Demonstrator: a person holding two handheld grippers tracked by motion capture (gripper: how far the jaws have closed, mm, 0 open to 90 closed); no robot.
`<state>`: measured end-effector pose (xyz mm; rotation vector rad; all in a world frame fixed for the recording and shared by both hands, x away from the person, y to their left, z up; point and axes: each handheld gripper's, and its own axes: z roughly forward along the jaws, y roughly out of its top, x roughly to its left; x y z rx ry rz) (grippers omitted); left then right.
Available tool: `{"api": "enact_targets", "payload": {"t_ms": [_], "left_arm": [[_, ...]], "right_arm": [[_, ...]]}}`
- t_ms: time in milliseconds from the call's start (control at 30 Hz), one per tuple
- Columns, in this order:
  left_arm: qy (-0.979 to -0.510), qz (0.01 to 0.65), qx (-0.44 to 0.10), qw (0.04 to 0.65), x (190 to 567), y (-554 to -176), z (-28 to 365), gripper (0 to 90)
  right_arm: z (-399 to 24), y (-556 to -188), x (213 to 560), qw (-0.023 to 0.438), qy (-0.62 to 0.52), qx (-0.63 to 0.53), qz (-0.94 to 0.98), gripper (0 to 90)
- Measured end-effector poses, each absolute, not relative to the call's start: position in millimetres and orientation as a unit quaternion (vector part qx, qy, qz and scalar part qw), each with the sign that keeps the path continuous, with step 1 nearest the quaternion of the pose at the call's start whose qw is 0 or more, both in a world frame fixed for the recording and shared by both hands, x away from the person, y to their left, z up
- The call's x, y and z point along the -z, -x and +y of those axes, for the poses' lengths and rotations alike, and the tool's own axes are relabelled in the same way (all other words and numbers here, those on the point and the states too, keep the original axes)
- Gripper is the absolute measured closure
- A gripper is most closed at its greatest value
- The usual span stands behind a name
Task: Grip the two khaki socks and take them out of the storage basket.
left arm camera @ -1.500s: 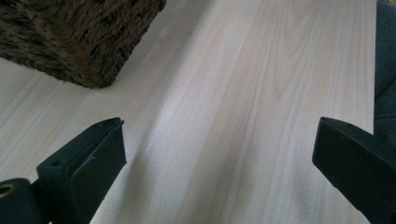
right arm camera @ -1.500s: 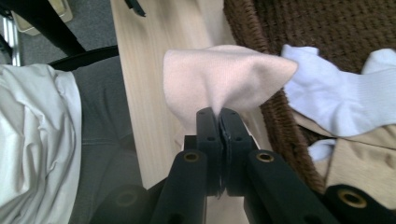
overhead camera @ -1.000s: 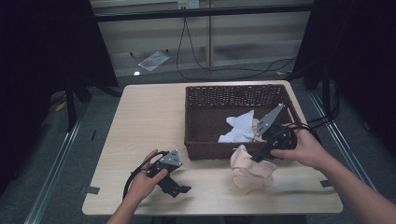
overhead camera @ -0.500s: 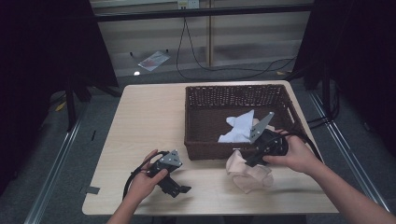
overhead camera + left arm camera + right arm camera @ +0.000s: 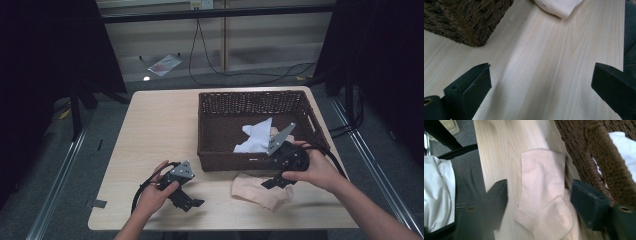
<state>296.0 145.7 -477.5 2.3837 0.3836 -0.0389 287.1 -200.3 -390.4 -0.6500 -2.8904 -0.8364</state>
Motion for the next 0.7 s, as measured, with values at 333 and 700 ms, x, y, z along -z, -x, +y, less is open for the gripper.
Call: {"api": "enact_targets", "payload": {"t_ms": [333,700], "left_arm": [[-0.923,0.149,0.018,0.353,478.3,-295.5,144.2,2.4],[-0.925,0.147,0.023,0.35,477.6,-296.2,144.5,2.4]], "right_arm": [[-223.3,-276.5,393.7,0.026,0.231,0.282,-0.931,13.0],[-241.5,-268.9,402.5,0.026,0.237,0.301,-0.923,5.6]]}}
